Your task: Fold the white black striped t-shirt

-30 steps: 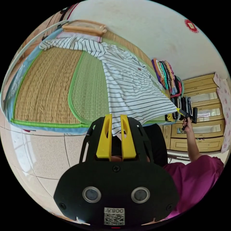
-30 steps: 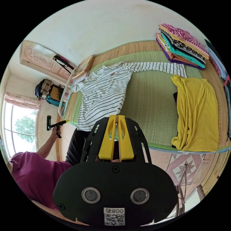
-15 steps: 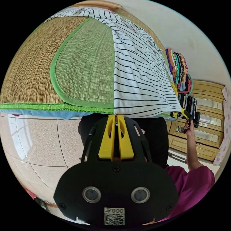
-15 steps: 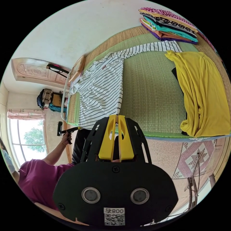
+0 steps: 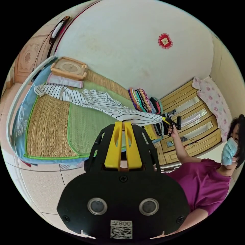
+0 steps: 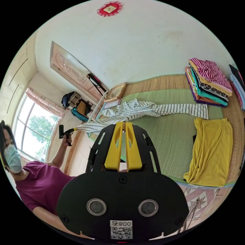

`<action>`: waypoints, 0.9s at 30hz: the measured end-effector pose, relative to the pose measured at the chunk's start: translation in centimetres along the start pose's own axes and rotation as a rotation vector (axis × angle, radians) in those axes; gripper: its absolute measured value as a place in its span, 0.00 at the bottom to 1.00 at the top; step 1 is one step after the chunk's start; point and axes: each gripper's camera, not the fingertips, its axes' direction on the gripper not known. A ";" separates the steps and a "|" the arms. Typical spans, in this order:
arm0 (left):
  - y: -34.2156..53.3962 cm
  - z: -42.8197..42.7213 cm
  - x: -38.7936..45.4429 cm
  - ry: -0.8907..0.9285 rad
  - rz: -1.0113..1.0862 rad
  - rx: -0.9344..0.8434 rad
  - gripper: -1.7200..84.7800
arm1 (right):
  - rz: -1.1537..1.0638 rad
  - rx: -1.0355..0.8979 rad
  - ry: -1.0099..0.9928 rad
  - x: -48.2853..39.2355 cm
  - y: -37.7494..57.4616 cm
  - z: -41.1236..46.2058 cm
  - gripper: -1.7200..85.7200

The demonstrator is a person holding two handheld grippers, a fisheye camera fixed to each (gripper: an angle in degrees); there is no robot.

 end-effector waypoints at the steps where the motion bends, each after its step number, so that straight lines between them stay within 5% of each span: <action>1: 1.1 0.5 -1.0 0.012 -0.034 -0.030 0.03 | 0.065 -0.025 -0.027 2.7 2.2 1.4 0.03; 8: 6.1 3.7 -10.4 0.198 -0.368 0.004 0.03 | 0.404 -0.103 -0.242 15.2 9.2 8.4 0.03; 15: -3.8 -3.2 -0.3 0.108 0.051 0.122 0.03 | 0.040 0.012 -0.153 4.2 -0.9 -1.8 0.03; 19: -1.3 -5.6 0.5 0.055 0.120 0.125 0.03 | -0.035 0.016 -0.135 2.4 2.8 -4.4 0.03; 27: 12.9 4.0 -12.8 0.110 -0.309 -0.084 0.03 | 0.312 -0.230 -0.160 14.1 18.4 9.4 0.03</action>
